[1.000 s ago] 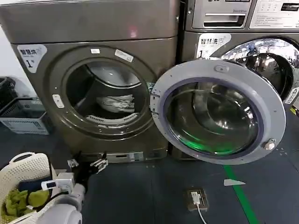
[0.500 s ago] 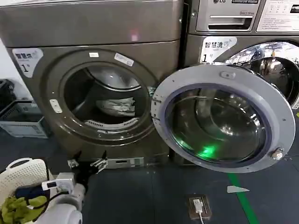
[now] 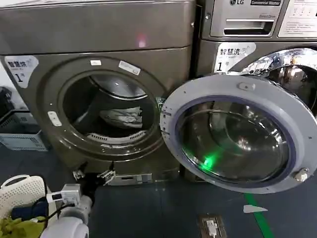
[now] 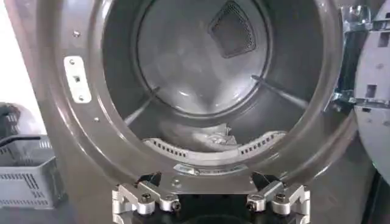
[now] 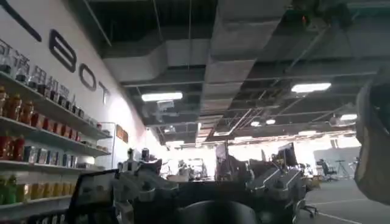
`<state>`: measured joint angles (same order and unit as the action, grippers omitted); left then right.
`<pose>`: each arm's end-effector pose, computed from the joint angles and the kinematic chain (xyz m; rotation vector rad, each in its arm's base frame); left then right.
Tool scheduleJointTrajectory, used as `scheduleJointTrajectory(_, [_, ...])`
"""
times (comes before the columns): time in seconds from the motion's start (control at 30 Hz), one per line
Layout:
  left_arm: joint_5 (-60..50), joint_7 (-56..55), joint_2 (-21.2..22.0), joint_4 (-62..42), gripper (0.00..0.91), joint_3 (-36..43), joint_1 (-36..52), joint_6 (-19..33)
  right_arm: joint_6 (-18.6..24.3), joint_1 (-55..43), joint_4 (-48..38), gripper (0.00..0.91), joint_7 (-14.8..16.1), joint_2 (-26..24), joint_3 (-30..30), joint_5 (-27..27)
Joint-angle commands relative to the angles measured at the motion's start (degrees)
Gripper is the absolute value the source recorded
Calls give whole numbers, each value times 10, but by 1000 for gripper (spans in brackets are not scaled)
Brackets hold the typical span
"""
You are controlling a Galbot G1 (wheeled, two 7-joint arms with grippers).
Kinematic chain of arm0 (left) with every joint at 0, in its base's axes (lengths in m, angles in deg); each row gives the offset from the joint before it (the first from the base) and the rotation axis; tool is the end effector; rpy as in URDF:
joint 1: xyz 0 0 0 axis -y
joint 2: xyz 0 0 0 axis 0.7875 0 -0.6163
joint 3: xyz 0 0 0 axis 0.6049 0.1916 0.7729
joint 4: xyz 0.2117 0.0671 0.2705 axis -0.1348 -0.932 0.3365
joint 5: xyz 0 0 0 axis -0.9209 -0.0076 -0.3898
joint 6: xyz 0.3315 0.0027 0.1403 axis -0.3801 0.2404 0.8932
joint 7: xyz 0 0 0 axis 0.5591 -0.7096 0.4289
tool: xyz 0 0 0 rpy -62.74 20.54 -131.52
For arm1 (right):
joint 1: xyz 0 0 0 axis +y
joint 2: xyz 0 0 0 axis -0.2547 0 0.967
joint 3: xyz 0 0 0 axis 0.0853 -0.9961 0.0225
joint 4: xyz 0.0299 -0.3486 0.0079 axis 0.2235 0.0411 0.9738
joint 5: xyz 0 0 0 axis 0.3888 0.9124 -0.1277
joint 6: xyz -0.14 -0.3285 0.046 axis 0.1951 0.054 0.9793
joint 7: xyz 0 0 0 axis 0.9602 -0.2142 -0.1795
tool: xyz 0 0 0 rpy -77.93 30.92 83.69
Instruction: Grasp the clothes from the dryer.
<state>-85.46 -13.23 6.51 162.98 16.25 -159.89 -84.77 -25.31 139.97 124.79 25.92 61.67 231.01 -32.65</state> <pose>0.2204 0.0180 -0.1836 0.0457 -2.8258 -0.1743 -0.2051 -0.4249 -0.0456 2.0127 1.9368 -0.3570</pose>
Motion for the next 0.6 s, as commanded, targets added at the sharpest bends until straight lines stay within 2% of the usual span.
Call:
scheduleJointTrajectory(0.03, [-12,2,-1,-4,907,-1,1,-28,0,-1,0,907,0,0,0,0])
scheduleJointTrajectory(0.6, [-14,4,-2,-2,907,-11,-3,-28,0,-13,10,907,0,4,-13,3])
